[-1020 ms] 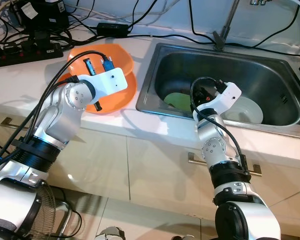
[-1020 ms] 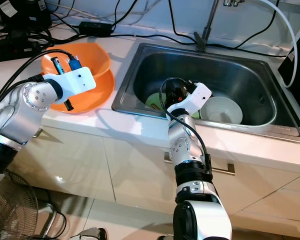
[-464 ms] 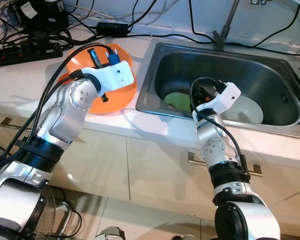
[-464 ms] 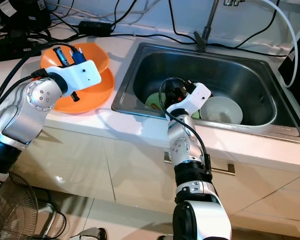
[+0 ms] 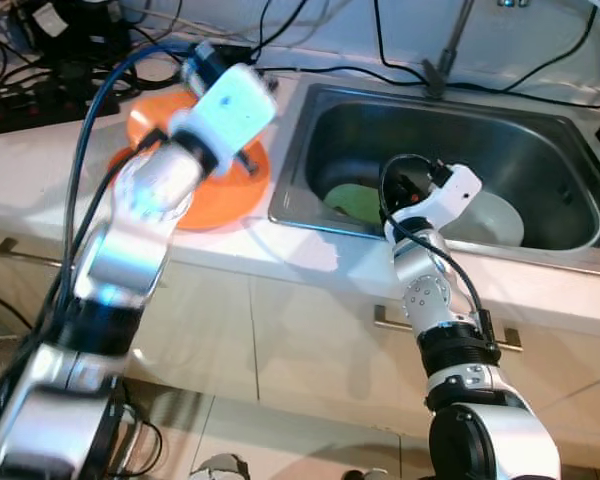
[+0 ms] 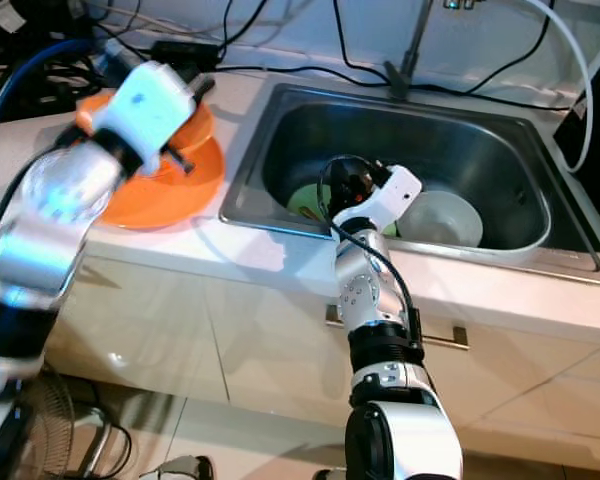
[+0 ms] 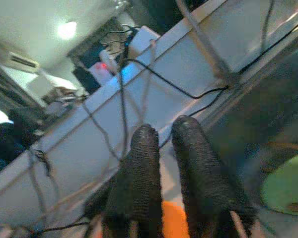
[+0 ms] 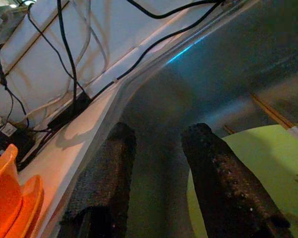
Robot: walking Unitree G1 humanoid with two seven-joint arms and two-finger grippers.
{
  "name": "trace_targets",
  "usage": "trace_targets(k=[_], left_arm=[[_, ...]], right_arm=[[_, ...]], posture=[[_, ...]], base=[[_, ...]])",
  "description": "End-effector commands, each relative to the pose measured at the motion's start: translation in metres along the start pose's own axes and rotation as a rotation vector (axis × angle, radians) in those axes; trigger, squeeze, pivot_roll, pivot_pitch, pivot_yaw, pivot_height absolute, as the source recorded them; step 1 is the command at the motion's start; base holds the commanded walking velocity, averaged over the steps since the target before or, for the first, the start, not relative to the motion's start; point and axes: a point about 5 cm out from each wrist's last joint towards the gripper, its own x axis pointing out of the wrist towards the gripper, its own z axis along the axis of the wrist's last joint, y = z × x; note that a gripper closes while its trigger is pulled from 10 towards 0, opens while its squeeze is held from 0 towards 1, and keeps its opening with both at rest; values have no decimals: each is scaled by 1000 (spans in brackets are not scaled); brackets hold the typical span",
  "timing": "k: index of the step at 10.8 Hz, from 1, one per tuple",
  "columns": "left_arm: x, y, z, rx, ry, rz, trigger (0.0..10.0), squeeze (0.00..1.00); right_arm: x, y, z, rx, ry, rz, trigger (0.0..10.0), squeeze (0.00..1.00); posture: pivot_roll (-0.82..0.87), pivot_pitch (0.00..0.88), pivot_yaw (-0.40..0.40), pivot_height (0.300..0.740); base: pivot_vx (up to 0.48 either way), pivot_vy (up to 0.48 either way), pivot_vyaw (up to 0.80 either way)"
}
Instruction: Kitchen organization
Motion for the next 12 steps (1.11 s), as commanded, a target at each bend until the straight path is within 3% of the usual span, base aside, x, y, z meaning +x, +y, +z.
trace_targets(k=[1, 3, 7, 12], left_arm=[[-7, 3, 1, -32, -20, -18, 10000, 1000], [-18, 9, -9, -27, 23, -7, 10000, 1000], [-42, 21, -22, -117, 71, -70, 10000, 1000], [-48, 13, -24, -195, 72, -149, 10000, 1000]], right_arm=[[0, -1, 1, 0, 1, -6, 10000, 0], [0, 0, 0, 1, 4, -5, 10000, 0], [0, 4, -4, 5, 17, 9, 10000, 0], [-1, 5, -7, 7, 24, 15, 10000, 0]], posture=[[127, 51, -38, 740], [133, 47, -39, 740], [142, 33, -36, 740], [140, 16, -31, 740]], base=[[0, 0, 0], [0, 0, 0], [0, 0, 0], [0, 0, 0]])
